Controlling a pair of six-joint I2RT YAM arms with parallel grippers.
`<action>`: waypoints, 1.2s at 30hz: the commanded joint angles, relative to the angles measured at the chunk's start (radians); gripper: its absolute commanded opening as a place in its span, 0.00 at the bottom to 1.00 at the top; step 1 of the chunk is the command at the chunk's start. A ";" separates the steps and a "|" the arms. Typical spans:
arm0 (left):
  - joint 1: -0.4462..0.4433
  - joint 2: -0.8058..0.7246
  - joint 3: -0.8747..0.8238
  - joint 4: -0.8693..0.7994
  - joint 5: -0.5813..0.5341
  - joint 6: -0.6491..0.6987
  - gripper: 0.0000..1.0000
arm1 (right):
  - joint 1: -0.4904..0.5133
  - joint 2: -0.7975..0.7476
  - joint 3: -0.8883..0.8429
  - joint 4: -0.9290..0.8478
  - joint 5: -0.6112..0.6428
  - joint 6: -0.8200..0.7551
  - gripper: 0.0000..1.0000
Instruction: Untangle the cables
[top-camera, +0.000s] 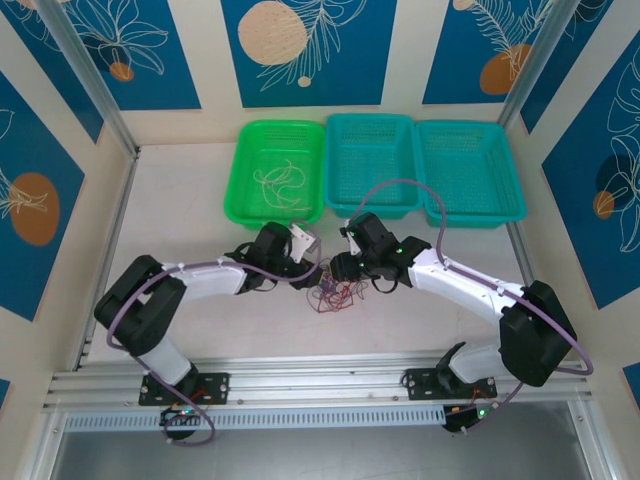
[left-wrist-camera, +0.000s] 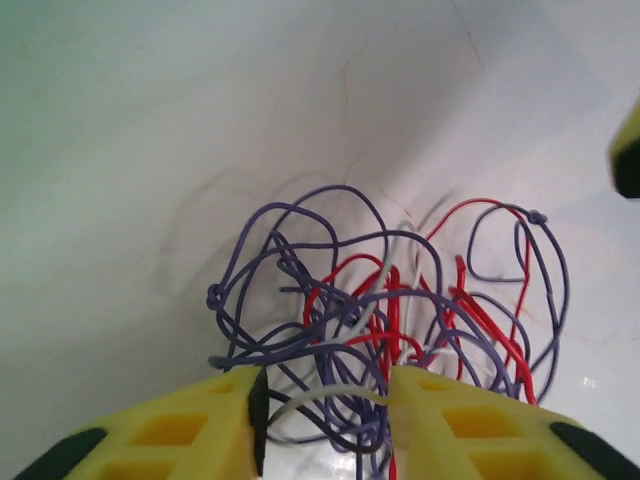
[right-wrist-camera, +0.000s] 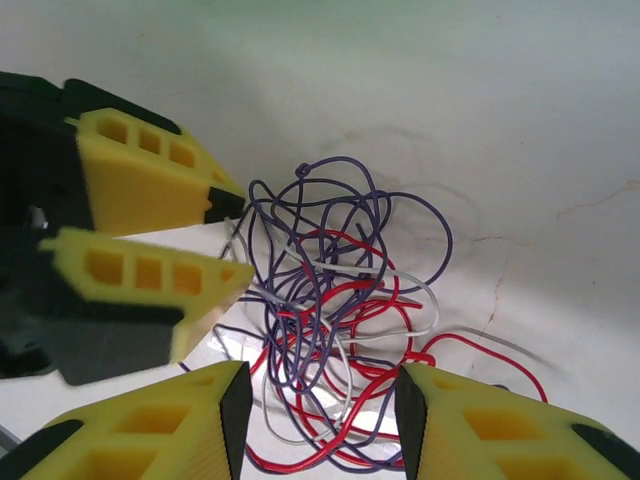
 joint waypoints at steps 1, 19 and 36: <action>0.015 0.026 0.029 0.063 0.050 -0.030 0.20 | -0.007 -0.018 -0.013 -0.025 0.006 0.013 0.44; 0.016 -0.101 -0.084 0.071 0.055 -0.053 0.00 | 0.027 0.242 -0.027 0.124 -0.075 0.193 0.41; 0.187 -0.319 -0.247 -0.066 -0.090 -0.064 0.00 | -0.281 0.088 -0.187 0.005 -0.006 0.261 0.01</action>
